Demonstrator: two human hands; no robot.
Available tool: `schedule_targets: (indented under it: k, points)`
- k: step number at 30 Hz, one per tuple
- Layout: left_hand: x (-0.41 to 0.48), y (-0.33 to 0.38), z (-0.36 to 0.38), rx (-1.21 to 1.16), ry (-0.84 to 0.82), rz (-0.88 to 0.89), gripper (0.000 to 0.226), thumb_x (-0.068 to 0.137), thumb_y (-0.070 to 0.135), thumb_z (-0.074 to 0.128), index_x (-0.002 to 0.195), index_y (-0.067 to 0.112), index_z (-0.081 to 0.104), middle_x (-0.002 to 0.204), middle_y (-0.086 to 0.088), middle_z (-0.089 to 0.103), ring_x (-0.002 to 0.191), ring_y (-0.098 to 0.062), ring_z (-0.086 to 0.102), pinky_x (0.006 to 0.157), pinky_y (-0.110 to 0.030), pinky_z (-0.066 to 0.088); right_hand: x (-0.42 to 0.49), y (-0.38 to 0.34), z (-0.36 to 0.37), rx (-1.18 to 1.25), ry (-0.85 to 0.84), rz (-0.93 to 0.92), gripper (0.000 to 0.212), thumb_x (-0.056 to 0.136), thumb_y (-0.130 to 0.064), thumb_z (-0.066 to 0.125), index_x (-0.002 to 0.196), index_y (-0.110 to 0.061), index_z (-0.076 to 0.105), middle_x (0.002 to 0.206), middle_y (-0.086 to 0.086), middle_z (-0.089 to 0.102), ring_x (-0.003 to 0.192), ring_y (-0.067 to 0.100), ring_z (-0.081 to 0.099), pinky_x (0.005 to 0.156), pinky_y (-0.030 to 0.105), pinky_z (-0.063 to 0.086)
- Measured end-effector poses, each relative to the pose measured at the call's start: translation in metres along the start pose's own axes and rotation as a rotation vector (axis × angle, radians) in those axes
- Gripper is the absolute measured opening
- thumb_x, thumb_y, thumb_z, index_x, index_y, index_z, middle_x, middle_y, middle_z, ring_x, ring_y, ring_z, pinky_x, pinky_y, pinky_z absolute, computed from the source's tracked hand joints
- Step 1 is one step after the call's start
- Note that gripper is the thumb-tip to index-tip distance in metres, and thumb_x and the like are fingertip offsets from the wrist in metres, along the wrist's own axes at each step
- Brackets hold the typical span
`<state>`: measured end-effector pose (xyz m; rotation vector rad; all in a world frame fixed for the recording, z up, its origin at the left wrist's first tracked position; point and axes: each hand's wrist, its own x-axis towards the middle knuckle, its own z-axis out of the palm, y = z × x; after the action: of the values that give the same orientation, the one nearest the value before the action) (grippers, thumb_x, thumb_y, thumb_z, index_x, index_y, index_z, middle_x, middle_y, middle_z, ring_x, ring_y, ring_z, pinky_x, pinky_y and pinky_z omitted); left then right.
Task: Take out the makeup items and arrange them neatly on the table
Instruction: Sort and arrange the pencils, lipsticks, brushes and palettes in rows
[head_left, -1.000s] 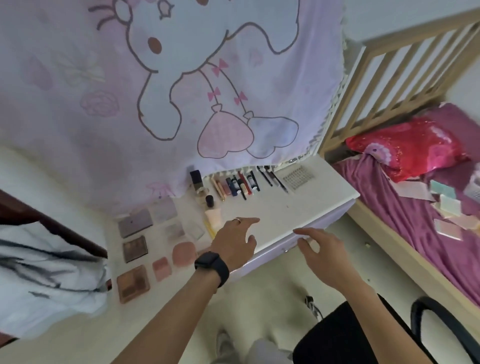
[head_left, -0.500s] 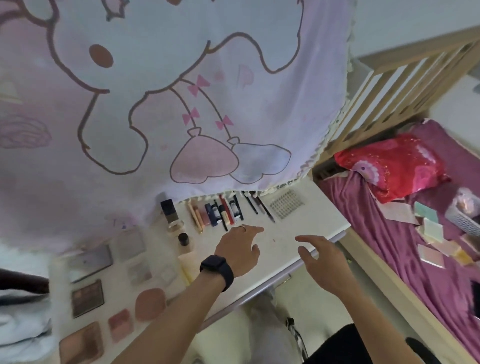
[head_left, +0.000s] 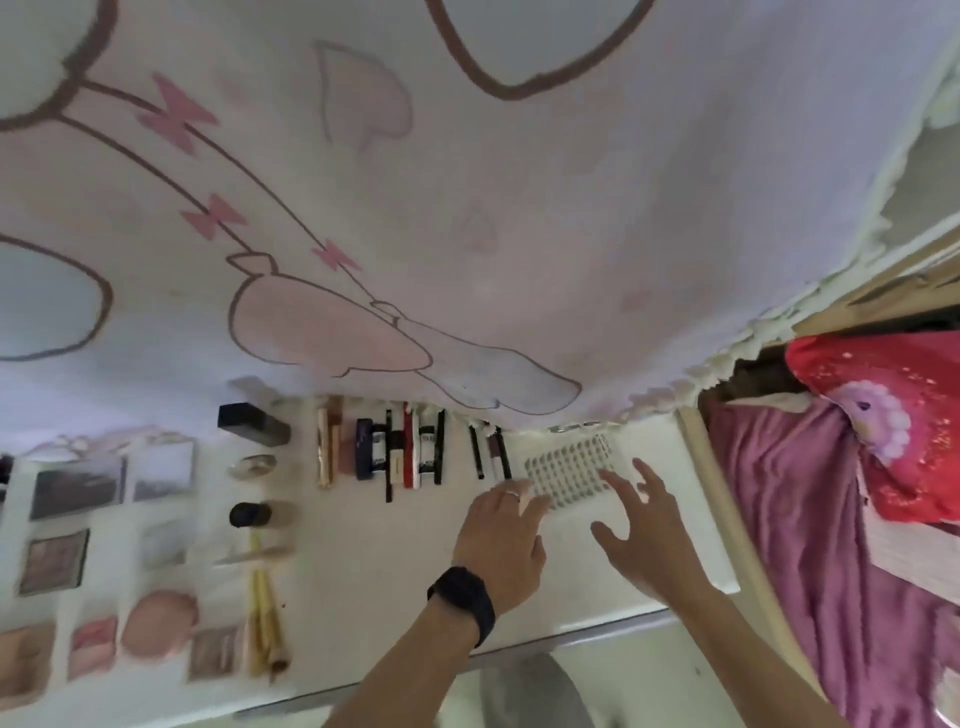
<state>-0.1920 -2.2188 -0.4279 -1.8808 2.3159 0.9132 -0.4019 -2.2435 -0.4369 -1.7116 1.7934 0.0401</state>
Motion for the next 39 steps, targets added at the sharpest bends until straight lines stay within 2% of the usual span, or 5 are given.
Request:
schedule_targets:
  k: [5,10,28,34,39]
  points:
    - [0.037,0.002,0.021,0.235,0.116,0.005,0.067,0.088,0.052,0.059,0.147,0.021,0.047,0.155,-0.012,0.041,0.148,-0.033,0.028,0.119,-0.053,0.014,0.041,0.024,0.006,-0.048,-0.039,-0.133,0.083,0.088,-0.056,0.065,0.157,-0.044,0.020,0.168,-0.008,-0.011,0.148,0.027,0.018,0.115,0.048,0.037]
    - [0.066,-0.013,0.039,0.320,0.124,0.055,0.088,0.085,0.074,0.039,0.157,0.024,0.026,0.164,-0.013,0.018,0.154,-0.032,0.004,0.119,-0.059,-0.012,0.059,0.039,0.021,0.012,0.164,-0.185,0.064,0.092,-0.069,0.034,0.151,-0.044,0.038,0.163,-0.007,0.027,0.145,0.020,0.027,0.115,0.047,0.032]
    - [0.072,-0.021,0.079,0.315,0.448,0.087,0.091,0.063,0.084,0.044,0.140,0.034,0.039,0.134,-0.011,0.053,0.129,-0.032,0.046,0.120,-0.055,0.007,0.065,0.067,0.079,-0.017,0.568,-0.372,0.053,0.098,-0.049,0.046,0.146,-0.030,0.052,0.152,-0.002,0.050,0.139,0.022,0.040,0.113,0.040,0.032]
    - [0.013,0.019,0.090,0.100,0.528,-0.025,0.087,0.057,0.083,0.055,0.131,0.039,0.040,0.129,0.000,0.055,0.124,-0.024,0.044,0.110,-0.044,0.023,0.016,0.074,0.066,0.669,0.378,-0.398,0.034,0.097,-0.038,0.065,0.130,-0.037,0.059,0.119,-0.020,0.063,0.117,0.011,0.060,0.090,0.017,0.045]
    - [-0.031,0.045,0.100,-0.110,0.599,-0.039,0.075,0.061,0.081,0.056,0.126,0.046,0.041,0.126,0.006,0.054,0.118,-0.019,0.044,0.099,-0.036,0.025,-0.031,0.080,0.065,1.421,-0.005,-0.412,0.040,0.088,-0.024,0.078,0.125,-0.022,0.062,0.110,0.012,0.075,0.092,0.028,0.076,0.074,0.035,0.061]
